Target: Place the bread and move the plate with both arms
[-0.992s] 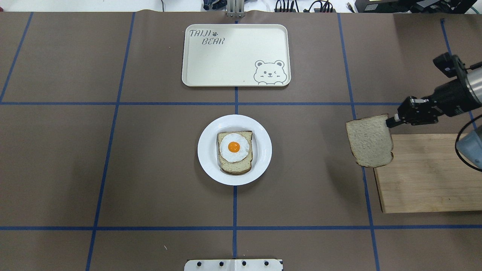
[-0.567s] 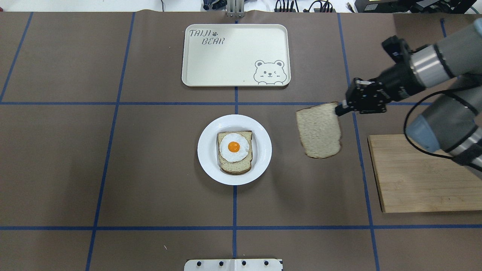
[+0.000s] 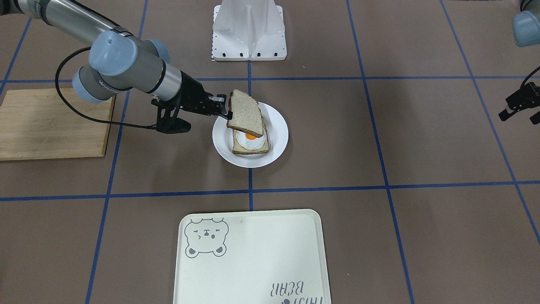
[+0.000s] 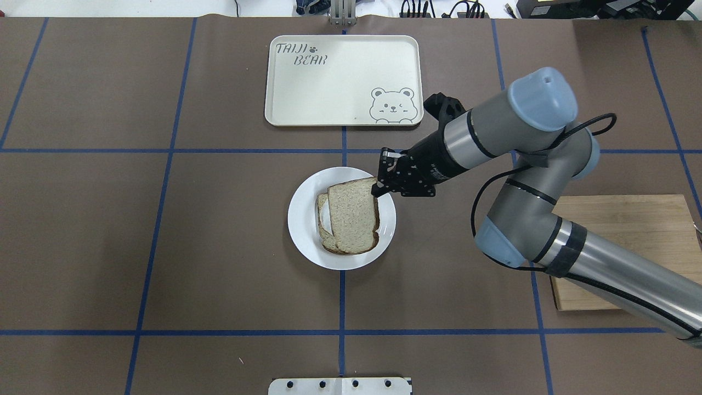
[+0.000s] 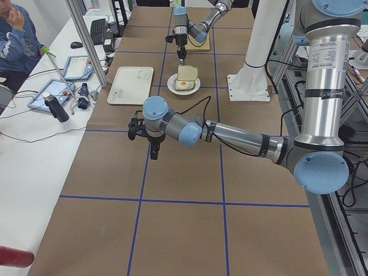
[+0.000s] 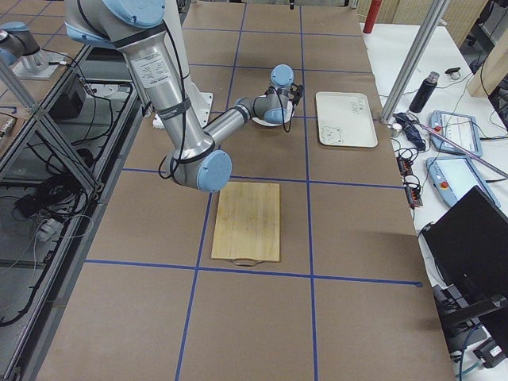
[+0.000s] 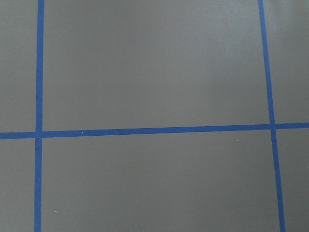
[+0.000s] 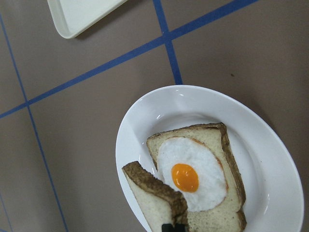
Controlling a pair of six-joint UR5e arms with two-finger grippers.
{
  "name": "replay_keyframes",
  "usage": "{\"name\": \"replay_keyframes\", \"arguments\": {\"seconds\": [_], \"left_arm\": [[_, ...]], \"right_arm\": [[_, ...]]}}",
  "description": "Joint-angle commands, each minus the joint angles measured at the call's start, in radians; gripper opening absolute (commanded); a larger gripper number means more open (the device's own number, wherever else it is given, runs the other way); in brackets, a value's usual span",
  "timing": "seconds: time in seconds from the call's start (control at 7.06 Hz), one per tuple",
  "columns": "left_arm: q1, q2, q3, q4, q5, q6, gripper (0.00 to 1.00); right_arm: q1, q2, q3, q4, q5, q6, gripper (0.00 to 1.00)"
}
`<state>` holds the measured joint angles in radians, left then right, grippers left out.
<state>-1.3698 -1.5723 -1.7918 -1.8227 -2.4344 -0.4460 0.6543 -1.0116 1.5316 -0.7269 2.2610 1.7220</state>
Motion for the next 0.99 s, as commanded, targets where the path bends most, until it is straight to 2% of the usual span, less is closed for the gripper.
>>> {"name": "replay_keyframes", "arguments": {"seconds": [0.0,0.28,0.43,0.57,0.71,0.85], "left_arm": [[0.001,-0.002,0.000,-0.001,-0.002,0.001,0.98],[0.005,-0.009,-0.006,-0.006,-0.012,-0.016,0.98],[0.032,-0.015,0.002,-0.032,-0.059,-0.032,0.98],[0.110,-0.017,0.002,-0.094,-0.095,-0.069,0.98],[0.203,-0.044,0.008,-0.212,-0.094,-0.277,0.98],[0.286,-0.067,0.035,-0.372,-0.086,-0.494,0.98]], "right_arm": [[-0.027,0.045,-0.071,0.001,-0.050,-0.001,0.00],[-0.028,0.056,-0.097,0.001,-0.057,-0.008,0.00],[-0.030,0.056,-0.100,0.001,-0.064,-0.013,0.00],[-0.030,0.056,-0.099,-0.002,-0.066,-0.034,0.81],[-0.030,0.053,-0.096,-0.002,-0.064,-0.032,1.00],[-0.007,0.041,-0.088,-0.008,-0.052,-0.045,1.00]]}}
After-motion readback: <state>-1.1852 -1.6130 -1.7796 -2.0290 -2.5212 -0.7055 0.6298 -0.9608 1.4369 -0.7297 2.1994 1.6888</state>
